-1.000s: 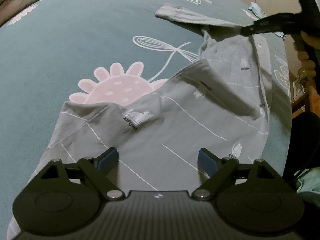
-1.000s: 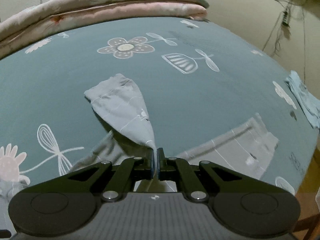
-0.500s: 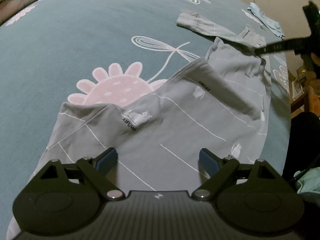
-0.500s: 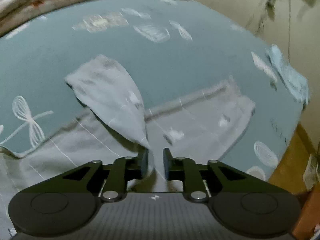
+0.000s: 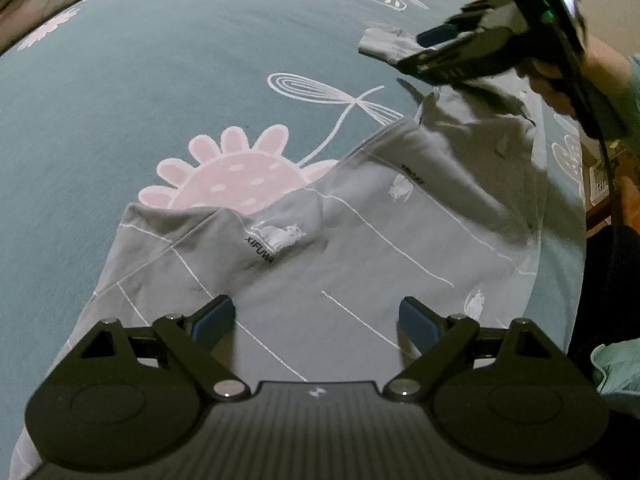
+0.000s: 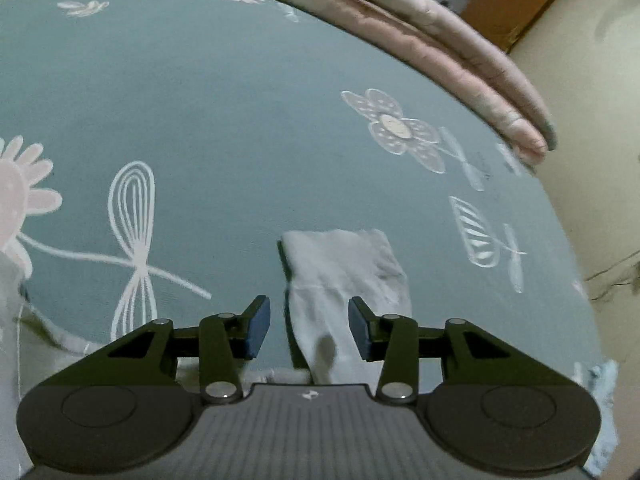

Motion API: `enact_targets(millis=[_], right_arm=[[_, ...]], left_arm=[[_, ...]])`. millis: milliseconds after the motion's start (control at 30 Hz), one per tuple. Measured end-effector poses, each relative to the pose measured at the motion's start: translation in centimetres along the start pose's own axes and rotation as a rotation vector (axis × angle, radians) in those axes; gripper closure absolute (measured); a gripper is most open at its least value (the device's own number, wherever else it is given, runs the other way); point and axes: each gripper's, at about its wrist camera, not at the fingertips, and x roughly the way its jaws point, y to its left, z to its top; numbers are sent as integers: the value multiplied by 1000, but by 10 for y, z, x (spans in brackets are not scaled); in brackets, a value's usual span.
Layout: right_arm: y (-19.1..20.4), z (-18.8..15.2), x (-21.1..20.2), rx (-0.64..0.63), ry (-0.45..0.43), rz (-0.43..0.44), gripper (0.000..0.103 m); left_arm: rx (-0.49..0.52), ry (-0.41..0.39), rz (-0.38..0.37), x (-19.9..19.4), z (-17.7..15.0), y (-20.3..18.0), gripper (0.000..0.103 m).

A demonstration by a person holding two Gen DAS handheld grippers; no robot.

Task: Fold clothes
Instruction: 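Lift the pinched trouser-leg tip with the right gripper, pulling it away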

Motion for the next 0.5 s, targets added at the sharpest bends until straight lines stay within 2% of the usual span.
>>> enact_targets(millis=[233, 267, 300, 333, 500], right_arm=[[-30, 10, 28, 106, 39, 121, 57], [-34, 10, 30, 119, 39, 131, 76], [-38, 10, 29, 133, 39, 129, 87], [-42, 9, 27, 146, 37, 119, 91], [-73, -3, -6, 257, -31, 68, 92]], left_arm=[[-19, 0, 7, 1, 1, -2, 9], [-21, 0, 9, 1, 1, -3, 9], [-25, 1, 9, 1, 1, -3, 9], [-30, 1, 10, 1, 1, -3, 9], [-46, 8, 12, 1, 2, -4, 9]])
